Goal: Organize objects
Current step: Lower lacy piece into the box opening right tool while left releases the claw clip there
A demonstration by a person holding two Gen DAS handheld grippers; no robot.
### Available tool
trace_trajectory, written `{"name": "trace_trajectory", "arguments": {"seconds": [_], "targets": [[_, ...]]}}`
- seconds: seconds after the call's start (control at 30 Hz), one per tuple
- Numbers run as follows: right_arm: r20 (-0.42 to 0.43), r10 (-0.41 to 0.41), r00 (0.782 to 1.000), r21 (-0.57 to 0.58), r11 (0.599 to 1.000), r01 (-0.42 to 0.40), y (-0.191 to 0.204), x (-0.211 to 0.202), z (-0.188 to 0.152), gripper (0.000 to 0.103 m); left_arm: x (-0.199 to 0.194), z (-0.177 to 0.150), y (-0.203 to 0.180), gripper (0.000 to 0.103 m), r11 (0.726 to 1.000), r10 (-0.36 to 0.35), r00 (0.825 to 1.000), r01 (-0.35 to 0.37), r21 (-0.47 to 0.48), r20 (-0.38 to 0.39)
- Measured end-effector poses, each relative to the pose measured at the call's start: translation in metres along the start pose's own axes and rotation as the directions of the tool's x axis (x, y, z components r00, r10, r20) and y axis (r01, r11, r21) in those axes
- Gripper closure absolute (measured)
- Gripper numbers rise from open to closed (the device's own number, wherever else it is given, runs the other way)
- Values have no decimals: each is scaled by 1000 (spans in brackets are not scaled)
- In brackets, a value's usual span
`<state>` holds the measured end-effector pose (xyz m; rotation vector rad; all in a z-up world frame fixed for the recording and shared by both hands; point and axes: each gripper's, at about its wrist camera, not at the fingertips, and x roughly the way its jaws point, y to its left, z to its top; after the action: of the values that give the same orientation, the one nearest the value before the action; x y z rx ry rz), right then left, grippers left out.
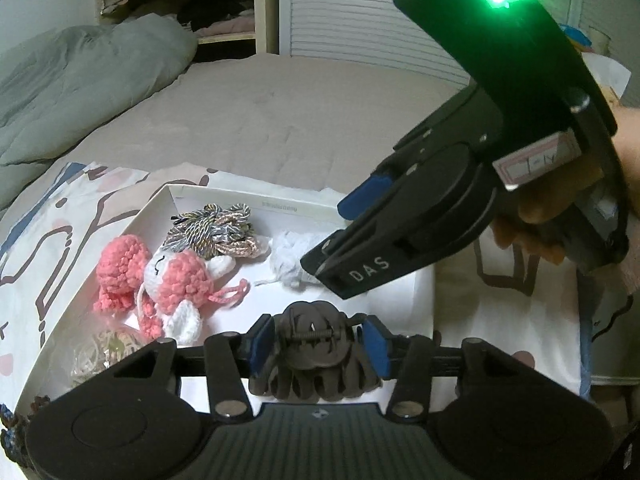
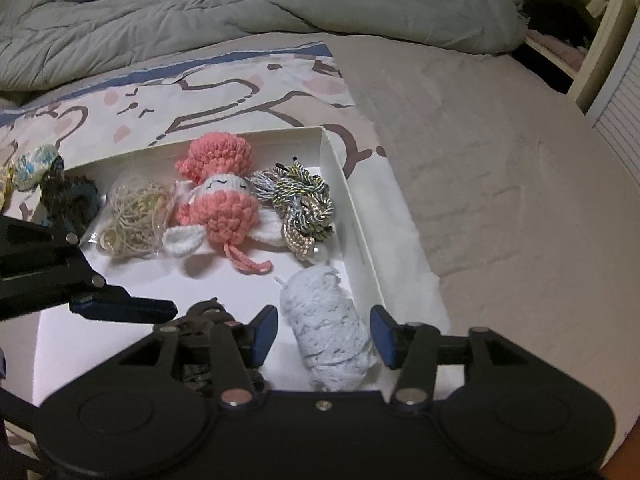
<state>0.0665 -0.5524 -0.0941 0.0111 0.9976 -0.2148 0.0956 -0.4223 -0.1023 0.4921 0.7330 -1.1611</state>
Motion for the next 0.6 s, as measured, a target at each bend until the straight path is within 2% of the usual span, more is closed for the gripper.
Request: {"name": "trace_trajectory", "arguments": {"seconds": [0.2, 0.4, 0.6], "targets": [[5, 7, 1000, 14, 1000, -7, 1, -4, -1, 51, -8, 0, 0, 52, 1000, 4, 1000, -4, -10, 2], [51, 50, 997, 84, 995, -54, -3, -18, 2, 51, -20, 1, 3, 52, 999, 16, 1000, -15, -45, 17], [95, 59, 994, 130, 989, -71, -5, -36, 4, 51, -39, 1, 9, 52, 994, 44, 998, -40, -104, 36]]}}
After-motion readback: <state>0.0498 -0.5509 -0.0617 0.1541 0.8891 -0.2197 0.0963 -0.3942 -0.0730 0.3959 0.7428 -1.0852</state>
